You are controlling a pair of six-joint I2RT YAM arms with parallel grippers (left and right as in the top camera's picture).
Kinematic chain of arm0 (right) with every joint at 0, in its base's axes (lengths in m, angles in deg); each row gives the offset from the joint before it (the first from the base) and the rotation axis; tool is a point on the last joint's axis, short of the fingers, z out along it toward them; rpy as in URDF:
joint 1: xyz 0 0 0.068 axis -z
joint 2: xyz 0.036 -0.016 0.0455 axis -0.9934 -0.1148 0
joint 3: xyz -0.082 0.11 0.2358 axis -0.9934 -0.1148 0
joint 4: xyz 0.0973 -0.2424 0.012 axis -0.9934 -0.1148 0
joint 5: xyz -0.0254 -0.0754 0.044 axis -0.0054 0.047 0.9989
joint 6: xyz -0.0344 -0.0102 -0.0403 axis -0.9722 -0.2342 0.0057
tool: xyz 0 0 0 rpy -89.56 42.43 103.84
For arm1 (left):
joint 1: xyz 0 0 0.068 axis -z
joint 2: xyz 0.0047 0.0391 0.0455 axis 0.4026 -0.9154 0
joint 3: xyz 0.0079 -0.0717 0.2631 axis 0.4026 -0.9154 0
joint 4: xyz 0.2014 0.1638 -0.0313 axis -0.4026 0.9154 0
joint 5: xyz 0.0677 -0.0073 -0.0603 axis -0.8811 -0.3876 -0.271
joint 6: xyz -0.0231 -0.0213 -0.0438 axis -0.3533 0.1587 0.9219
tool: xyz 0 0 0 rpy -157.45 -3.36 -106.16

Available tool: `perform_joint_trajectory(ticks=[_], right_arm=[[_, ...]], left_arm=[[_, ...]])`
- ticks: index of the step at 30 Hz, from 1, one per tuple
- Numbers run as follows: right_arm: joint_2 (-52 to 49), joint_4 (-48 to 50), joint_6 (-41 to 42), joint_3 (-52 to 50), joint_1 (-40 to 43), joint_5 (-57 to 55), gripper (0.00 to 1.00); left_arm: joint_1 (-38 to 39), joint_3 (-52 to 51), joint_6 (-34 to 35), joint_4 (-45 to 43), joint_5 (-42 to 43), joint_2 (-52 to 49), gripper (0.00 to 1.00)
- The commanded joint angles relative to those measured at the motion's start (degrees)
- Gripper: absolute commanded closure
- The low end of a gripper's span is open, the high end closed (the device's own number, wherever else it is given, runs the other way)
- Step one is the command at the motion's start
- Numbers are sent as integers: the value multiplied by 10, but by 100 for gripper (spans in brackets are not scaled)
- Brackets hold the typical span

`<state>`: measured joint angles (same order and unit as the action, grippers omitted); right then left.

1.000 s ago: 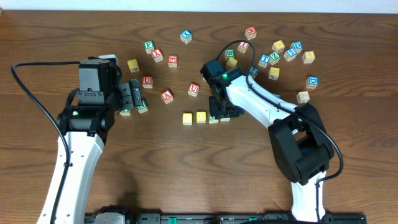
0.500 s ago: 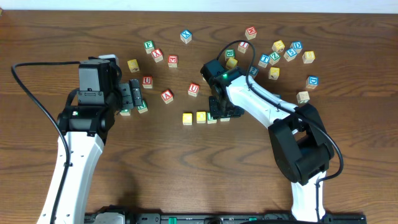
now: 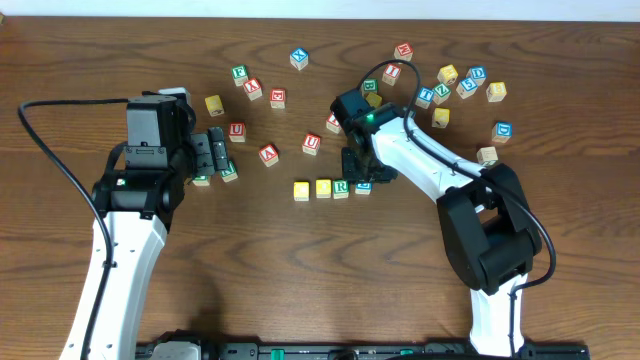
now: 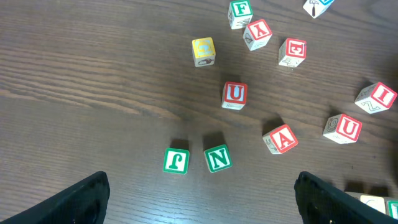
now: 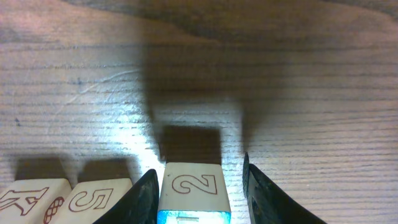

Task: Spell out CORL
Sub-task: 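Lower and align the L block to the right of the R block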

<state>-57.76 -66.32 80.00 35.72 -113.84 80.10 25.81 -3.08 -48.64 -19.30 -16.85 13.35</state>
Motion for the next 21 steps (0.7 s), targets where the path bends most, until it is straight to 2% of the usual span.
perform_joint_trajectory(ticks=[1, 15, 21], right_arm=[[-5, 6, 0, 5, 5, -1, 60], [-5, 43, 0, 32, 5, -31, 63], [-5, 52, 4, 32, 5, -66, 86]], left_arm=[[-2, 0, -2, 0, -5, -3, 7], [-2, 0, -2, 0, -5, -3, 7], [-2, 0, -2, 0, -5, -3, 7]])
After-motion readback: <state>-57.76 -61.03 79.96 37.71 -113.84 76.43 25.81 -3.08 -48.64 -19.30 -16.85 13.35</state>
